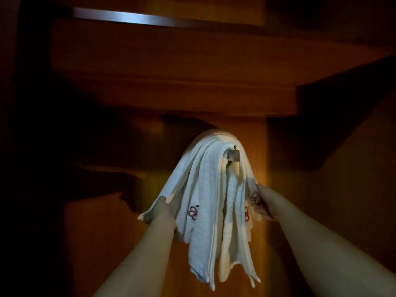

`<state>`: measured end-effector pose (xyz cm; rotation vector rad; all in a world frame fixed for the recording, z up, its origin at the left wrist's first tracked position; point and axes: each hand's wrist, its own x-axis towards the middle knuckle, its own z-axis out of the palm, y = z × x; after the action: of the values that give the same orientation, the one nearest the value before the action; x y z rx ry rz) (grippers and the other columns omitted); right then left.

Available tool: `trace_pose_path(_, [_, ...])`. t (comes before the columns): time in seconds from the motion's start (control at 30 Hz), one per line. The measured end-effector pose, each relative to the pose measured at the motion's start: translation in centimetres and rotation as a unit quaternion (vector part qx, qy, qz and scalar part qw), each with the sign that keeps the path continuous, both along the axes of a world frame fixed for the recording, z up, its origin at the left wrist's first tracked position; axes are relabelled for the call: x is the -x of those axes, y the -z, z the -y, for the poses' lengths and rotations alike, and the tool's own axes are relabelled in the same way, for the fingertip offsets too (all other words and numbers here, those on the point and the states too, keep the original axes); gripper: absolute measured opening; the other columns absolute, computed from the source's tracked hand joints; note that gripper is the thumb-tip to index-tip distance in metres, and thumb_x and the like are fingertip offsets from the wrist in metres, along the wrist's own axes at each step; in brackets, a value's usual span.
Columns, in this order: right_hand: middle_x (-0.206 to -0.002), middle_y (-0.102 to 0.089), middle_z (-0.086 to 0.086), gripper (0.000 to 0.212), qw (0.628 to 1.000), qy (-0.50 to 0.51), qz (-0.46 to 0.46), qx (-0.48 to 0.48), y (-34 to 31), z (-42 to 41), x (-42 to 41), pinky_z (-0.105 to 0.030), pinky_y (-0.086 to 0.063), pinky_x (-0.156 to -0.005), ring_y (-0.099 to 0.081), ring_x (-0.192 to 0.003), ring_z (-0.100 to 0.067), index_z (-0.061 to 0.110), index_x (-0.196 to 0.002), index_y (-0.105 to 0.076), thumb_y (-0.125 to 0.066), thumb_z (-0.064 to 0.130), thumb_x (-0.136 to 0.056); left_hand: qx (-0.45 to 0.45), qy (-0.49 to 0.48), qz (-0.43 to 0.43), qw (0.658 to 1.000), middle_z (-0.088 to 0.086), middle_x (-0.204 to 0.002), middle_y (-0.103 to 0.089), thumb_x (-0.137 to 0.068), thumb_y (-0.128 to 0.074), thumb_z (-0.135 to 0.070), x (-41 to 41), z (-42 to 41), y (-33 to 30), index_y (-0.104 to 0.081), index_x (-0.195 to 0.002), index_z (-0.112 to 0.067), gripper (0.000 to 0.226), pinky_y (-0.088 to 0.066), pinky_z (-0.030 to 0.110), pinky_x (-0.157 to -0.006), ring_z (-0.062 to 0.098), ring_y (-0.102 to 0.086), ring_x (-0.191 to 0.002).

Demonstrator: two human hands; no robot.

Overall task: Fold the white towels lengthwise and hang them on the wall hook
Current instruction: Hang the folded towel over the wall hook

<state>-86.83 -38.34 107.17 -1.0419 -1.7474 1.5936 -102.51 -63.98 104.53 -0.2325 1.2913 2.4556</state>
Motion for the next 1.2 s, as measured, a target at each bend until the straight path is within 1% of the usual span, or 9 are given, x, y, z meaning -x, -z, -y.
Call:
trace_pose_path(0.07, [-0.079,-0.065,-0.010,0.060,0.991,0.041,0.080,-0.101,0.3,-0.7,-0.1,-0.029,-0.045,-0.060,-0.061,-0.064,-0.023,0.015,-0.093,-0.063,-0.051,0.073,-0.088,0.111,-0.077,-0.045,0.990,0.021,-0.135,-0.043,-0.080,-0.080,-0.029,0.5,0.9,1.0,-0.037,-0.135,-0.012,0.073,-0.053,0.052,-0.085,0.042,-0.050,-0.118])
trace_pose_path(0.13, [-0.120,-0.063,-0.016,0.075,0.957,0.113,0.168,-0.206,0.4,-0.8,-0.2,-0.038,-0.054,-0.081,-0.064,-0.104,-0.033,0.011,-0.123,-0.061,-0.054,0.075,-0.085,0.276,-0.118,-0.136,0.944,0.020,-0.142,-0.036,-0.078,-0.084,-0.031,0.7,1.1,1.5,-0.032,-0.140,-0.013,0.083,-0.047,0.049,-0.082,0.041,-0.042,-0.126])
trace_pose_path(0.23, [-0.146,-0.045,-0.014,0.068,0.937,0.140,0.133,-0.292,0.5,0.4,-0.2,-0.044,-0.048,-0.096,-0.049,-0.126,-0.033,0.014,-0.145,-0.044,-0.058,0.056,-0.093,0.452,-0.113,-0.301,0.832,0.013,-0.156,-0.030,-0.082,-0.077,-0.039,0.9,0.7,2.2,-0.028,-0.152,-0.015,0.089,-0.035,0.051,-0.110,0.035,-0.030,-0.143])
trace_pose_path(0.33, [-0.131,-0.061,-0.011,0.053,0.968,-0.026,0.023,-0.250,1.3,1.3,0.5,-0.035,-0.042,-0.080,-0.058,-0.094,-0.017,0.016,-0.142,-0.049,-0.035,0.052,-0.106,0.345,0.017,-0.400,0.849,0.006,-0.142,-0.057,-0.099,-0.055,-0.023,0.4,0.0,2.3,-0.039,-0.152,-0.027,0.056,-0.047,0.051,-0.106,0.028,-0.056,-0.127])
trace_pose_path(0.43, [-0.139,-0.058,-0.010,0.061,0.987,-0.087,-0.028,-0.133,2.5,2.6,0.2,-0.039,-0.043,-0.090,-0.056,-0.120,-0.025,0.016,-0.143,-0.052,-0.028,0.058,-0.106,0.238,0.131,-0.352,0.896,0.001,-0.105,-0.073,-0.104,-0.045,-0.027,-1.9,0.1,1.8,-0.060,-0.129,-0.028,0.029,-0.059,0.037,-0.080,0.019,-0.071,-0.091])
trace_pose_path(0.53, [-0.148,-0.052,-0.009,0.069,0.988,-0.112,-0.011,-0.102,3.7,2.8,-0.7,-0.041,-0.035,-0.101,-0.047,-0.136,-0.026,0.016,-0.149,-0.047,-0.019,0.061,-0.105,0.222,0.190,-0.276,0.916,0.010,-0.094,-0.071,-0.107,-0.038,-0.041,-3.6,0.6,1.6,-0.065,-0.115,-0.012,0.041,-0.053,0.028,-0.056,0.020,-0.070,-0.077])
trace_pose_path(0.77, [-0.146,-0.053,-0.018,0.068,0.990,-0.056,-0.010,-0.127,5.6,2.7,-5.1,-0.047,-0.033,-0.117,-0.049,-0.135,-0.032,0.007,-0.148,-0.047,-0.019,0.054,-0.107,0.187,0.130,-0.224,0.948,0.022,-0.134,-0.059,-0.108,-0.033,-0.042,-4.9,3.1,3.6,-0.054,-0.138,-0.003,0.053,-0.041,0.049,-0.110,0.035,-0.056,-0.124])
trace_pose_path(1.0, [-0.143,-0.057,-0.015,0.054,0.961,-0.084,0.122,-0.233,8.5,4.5,-11.2,-0.036,-0.040,-0.108,-0.054,-0.129,-0.030,0.009,-0.135,-0.060,-0.036,0.048,-0.107,0.432,0.040,-0.310,0.846,0.024,-0.139,-0.055,-0.106,-0.039,-0.027,-9.5,6.8,9.1,-0.052,-0.139,-0.002,0.043,-0.041,0.040,-0.101,0.038,-0.053,-0.126])
trace_pose_path(1.2, [-0.152,-0.048,-0.012,0.058,0.912,-0.102,0.245,-0.312,13.6,10.1,-17.1,-0.034,-0.041,-0.103,-0.050,-0.134,-0.029,0.011,-0.151,-0.042,-0.051,0.042,-0.102,0.534,0.197,-0.400,0.719,0.018,-0.112,-0.069,-0.100,-0.048,-0.023,-15.4,8.3,12.9,-0.063,-0.121,-0.009,0.029,-0.042,0.029,-0.065,0.033,-0.067,-0.094])
